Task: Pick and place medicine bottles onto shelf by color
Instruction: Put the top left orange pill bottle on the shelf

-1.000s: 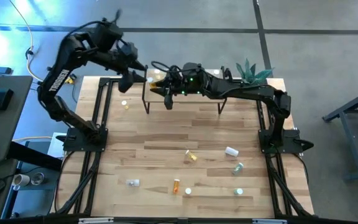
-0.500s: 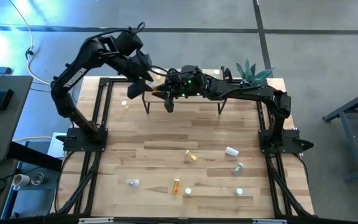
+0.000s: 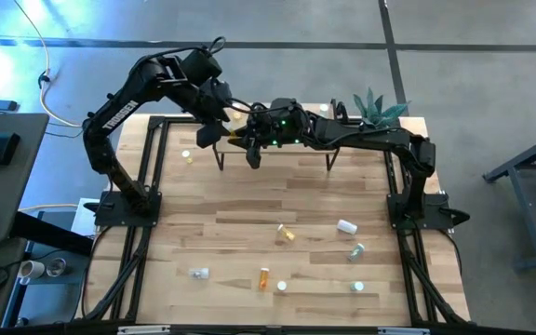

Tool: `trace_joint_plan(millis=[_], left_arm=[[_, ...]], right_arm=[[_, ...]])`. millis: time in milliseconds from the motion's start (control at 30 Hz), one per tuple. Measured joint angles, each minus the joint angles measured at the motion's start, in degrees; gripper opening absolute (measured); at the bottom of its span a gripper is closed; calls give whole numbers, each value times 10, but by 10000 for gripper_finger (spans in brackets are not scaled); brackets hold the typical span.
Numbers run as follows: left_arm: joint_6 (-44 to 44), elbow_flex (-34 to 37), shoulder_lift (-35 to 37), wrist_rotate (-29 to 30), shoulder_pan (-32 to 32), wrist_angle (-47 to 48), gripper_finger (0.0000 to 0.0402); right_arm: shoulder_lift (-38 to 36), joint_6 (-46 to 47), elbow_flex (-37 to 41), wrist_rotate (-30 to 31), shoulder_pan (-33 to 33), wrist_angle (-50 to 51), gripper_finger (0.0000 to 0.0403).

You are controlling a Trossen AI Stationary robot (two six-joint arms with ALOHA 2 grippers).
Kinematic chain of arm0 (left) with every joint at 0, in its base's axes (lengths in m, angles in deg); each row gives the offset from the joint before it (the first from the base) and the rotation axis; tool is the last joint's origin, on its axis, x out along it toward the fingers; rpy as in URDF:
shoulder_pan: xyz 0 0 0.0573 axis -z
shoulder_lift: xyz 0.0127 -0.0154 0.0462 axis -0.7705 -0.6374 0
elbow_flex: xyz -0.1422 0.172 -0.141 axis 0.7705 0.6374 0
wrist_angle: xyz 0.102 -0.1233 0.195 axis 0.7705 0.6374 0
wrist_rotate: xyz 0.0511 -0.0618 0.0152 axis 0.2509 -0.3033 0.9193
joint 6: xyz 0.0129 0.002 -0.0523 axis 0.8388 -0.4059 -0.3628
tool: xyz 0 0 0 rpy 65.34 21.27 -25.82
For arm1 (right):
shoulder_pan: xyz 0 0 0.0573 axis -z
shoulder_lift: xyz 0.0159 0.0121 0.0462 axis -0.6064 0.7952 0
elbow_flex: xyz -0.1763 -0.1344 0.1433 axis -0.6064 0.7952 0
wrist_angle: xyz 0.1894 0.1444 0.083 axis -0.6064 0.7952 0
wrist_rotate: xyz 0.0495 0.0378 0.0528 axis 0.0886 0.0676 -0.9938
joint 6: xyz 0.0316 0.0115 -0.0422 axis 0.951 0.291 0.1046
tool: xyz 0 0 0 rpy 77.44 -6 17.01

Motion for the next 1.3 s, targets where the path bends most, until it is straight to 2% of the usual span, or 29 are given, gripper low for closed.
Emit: trace_joint_plan(millis=[533,867,1100,1300], left_arm=[[1,0,-5,-10,1,1,105],[2,0,-5,-9,1,0,111],[12,0,-5,0,1,0,108],[12,0,-5,53,0,0,109]], right_arm=[[0,-2,-1,0,1,13,84],[0,-2,-1,0,2,14,89],[0,-6,-1,2,2,23,133],[-16,-6,-1,21,15,85,164]])
